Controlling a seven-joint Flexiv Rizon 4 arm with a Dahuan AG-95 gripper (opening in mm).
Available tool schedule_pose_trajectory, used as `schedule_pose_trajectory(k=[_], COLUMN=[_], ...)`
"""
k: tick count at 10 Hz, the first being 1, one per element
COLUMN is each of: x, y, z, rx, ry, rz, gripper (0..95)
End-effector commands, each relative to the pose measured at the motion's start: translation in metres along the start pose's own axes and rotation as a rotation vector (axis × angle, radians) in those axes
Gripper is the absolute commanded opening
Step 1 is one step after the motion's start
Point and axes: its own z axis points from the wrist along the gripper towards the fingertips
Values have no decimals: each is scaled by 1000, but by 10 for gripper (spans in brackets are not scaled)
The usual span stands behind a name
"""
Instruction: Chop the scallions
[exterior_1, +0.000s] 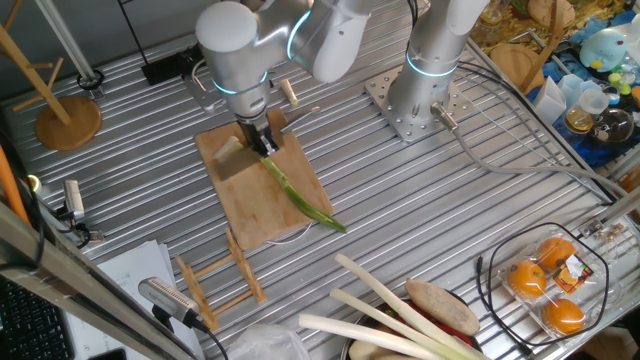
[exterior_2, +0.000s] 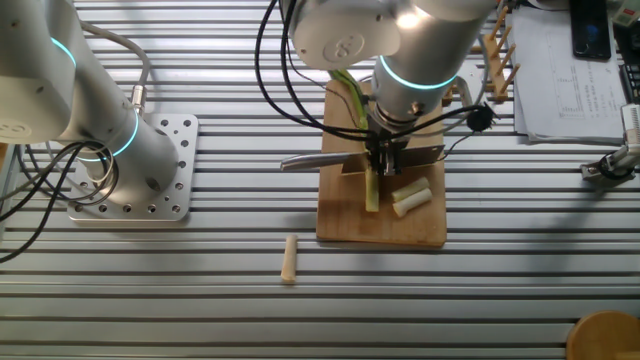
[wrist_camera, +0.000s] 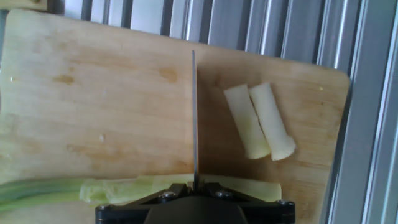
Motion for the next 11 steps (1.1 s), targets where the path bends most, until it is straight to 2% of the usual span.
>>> schedule_pose_trajectory(k=[1, 2, 3, 6, 9, 10, 11], x=[1, -1, -3, -11, -24, -31, -35], y=[0, 0, -1, 0, -2, -2, -1], z=[-1, -1, -1, -3, 0, -3, -6], rx=[-13, -21, -20, -26, -26, -32, -27], ry=[-4, -28, -37, -49, -64, -50, -49], rz=[6, 10, 9, 12, 18, 22, 23], gripper=[0, 0, 0, 0, 0, 0, 0])
